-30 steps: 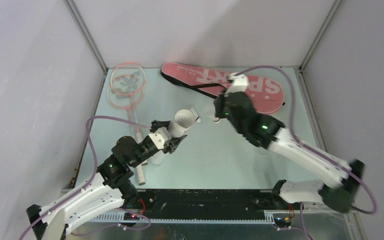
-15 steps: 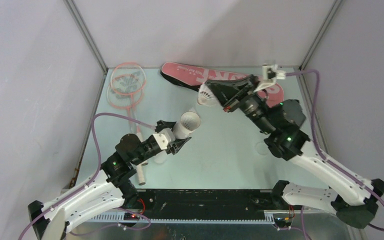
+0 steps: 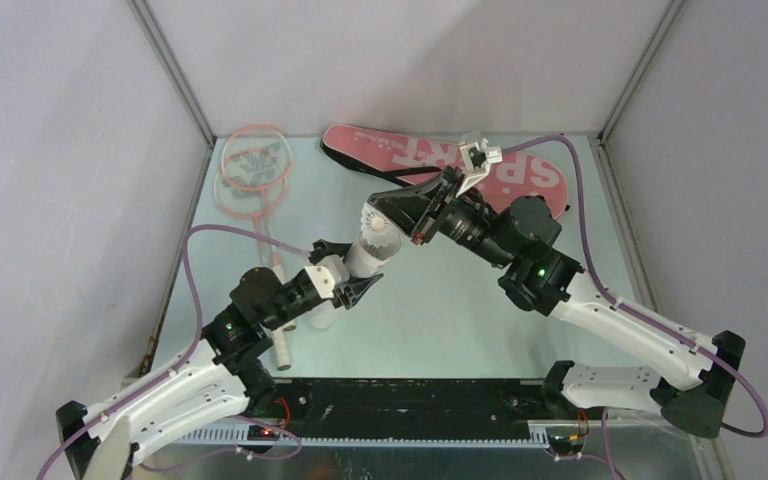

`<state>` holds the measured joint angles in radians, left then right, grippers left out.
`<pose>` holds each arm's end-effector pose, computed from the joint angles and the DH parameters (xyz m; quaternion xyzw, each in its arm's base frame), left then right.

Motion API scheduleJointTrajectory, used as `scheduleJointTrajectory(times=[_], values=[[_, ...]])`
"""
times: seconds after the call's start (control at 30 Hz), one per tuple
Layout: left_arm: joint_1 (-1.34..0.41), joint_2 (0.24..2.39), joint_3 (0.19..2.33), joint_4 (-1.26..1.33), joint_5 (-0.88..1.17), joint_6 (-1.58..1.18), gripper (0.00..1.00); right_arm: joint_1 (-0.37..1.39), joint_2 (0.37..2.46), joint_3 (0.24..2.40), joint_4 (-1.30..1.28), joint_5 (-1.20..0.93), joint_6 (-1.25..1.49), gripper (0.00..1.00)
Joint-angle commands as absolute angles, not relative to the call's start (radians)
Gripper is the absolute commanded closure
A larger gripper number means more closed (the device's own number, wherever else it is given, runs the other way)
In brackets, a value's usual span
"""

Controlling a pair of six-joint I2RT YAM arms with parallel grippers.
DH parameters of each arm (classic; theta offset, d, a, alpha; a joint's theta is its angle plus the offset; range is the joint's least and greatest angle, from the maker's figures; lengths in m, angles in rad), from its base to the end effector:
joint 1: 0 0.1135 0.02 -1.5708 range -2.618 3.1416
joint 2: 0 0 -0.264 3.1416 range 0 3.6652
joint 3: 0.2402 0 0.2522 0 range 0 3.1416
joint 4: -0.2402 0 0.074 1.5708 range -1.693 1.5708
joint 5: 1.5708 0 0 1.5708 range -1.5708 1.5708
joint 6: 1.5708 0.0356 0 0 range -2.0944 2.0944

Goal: Pack up the badminton gear
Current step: Place the shuttlecock at the shuttle tube.

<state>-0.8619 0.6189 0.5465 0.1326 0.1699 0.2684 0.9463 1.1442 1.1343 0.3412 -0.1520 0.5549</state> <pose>0.1012 -0.1273 0.3153 0.4180 0.5437 -0.2678 0.6767 0.1474 0.2137 0.4469 -0.1732 0.5561 0.5859 0.5635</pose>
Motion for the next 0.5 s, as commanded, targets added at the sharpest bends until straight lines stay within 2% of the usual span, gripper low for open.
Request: scheduleJointTrajectory(times=[0.0, 0.47], values=[[-0.865, 0.585, 0.564, 0.255, 0.201, 0.252, 0.69, 0.965, 1.166, 1.144, 0.237, -0.137, 0.516, 1.00], [-0.865, 0.565, 0.549, 0.261, 0.194, 0.261, 0.69, 0.980, 1.142, 1.144, 0.244, -0.164, 0.491, 1.00]])
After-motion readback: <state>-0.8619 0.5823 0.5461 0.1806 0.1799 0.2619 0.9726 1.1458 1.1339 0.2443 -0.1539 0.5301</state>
